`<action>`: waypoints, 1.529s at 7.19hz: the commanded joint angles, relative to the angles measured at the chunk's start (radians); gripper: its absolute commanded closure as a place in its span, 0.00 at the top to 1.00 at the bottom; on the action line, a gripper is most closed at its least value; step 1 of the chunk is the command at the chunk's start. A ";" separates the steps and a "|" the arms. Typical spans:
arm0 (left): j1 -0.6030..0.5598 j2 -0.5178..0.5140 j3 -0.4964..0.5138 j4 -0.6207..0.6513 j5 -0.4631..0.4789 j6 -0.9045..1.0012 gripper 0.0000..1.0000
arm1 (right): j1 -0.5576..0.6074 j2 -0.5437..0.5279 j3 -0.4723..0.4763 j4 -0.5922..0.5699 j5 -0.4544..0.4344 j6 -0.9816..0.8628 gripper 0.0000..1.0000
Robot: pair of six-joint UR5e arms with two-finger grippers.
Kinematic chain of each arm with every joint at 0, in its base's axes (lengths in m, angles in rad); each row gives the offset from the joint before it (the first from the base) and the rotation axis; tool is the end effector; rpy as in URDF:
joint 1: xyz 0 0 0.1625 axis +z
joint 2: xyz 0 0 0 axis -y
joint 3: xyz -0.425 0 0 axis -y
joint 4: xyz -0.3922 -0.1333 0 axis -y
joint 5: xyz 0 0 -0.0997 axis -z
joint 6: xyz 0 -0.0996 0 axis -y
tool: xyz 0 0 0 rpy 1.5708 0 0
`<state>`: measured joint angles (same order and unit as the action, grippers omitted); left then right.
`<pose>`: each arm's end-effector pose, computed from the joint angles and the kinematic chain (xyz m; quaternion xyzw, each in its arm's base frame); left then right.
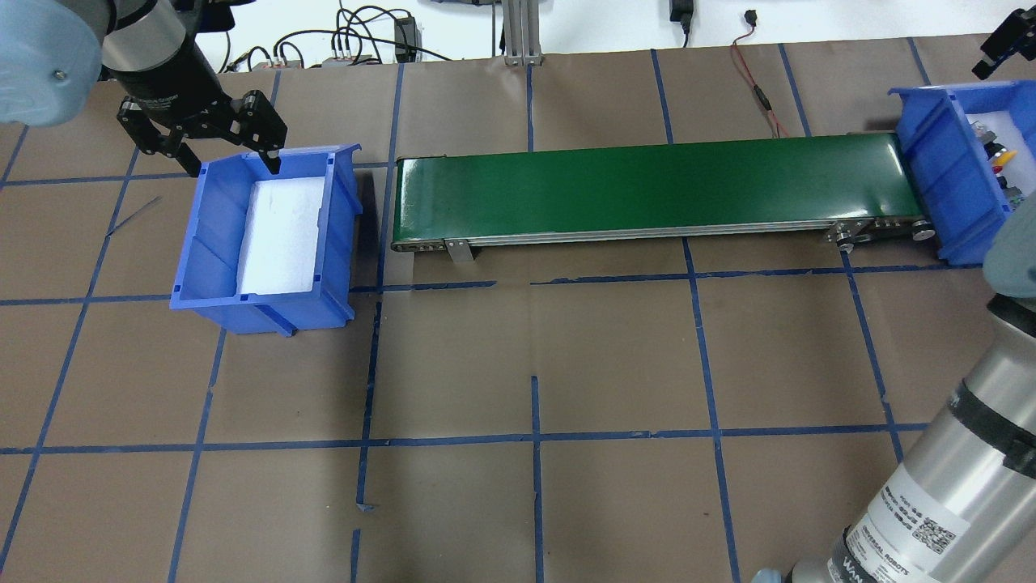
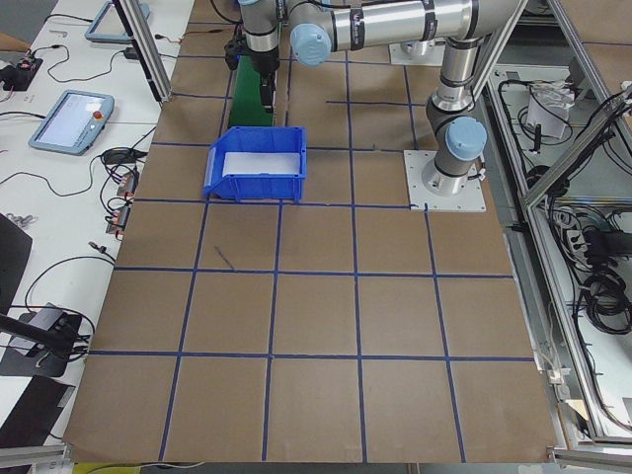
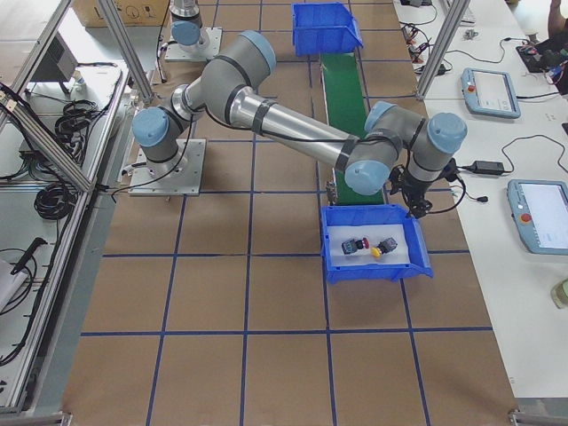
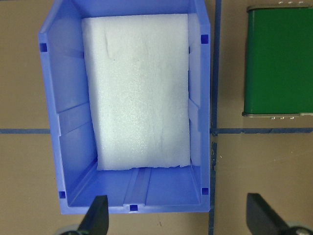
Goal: Transport two buttons from left to right
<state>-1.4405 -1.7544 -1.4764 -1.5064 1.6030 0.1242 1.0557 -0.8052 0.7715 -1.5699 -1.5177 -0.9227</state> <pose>-0.0555 -0.5775 0.4434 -0.0028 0.9998 0.0143 0.0144 -0.2683 -0.7552 0.3860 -0.2027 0.9787 -0.0298 0.0092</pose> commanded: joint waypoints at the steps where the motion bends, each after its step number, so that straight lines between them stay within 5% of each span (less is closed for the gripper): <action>1: 0.000 -0.002 0.001 0.000 0.000 0.000 1.00 | 0.079 -0.057 0.003 0.008 0.025 0.011 0.88; 5: 0.000 -0.001 -0.001 0.000 0.002 0.000 1.00 | 0.355 -0.153 0.028 0.122 0.010 0.322 0.88; 7: 0.000 -0.002 -0.005 0.000 0.002 0.000 1.00 | 0.453 -0.236 0.125 0.166 0.004 0.450 0.88; 11: 0.000 -0.005 -0.010 0.002 0.003 -0.002 1.00 | 0.449 -0.536 0.574 0.104 0.019 0.493 0.99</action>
<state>-1.4404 -1.7568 -1.4854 -1.5054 1.6059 0.1239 1.5165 -1.2586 1.2097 -1.4418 -1.5070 -0.4316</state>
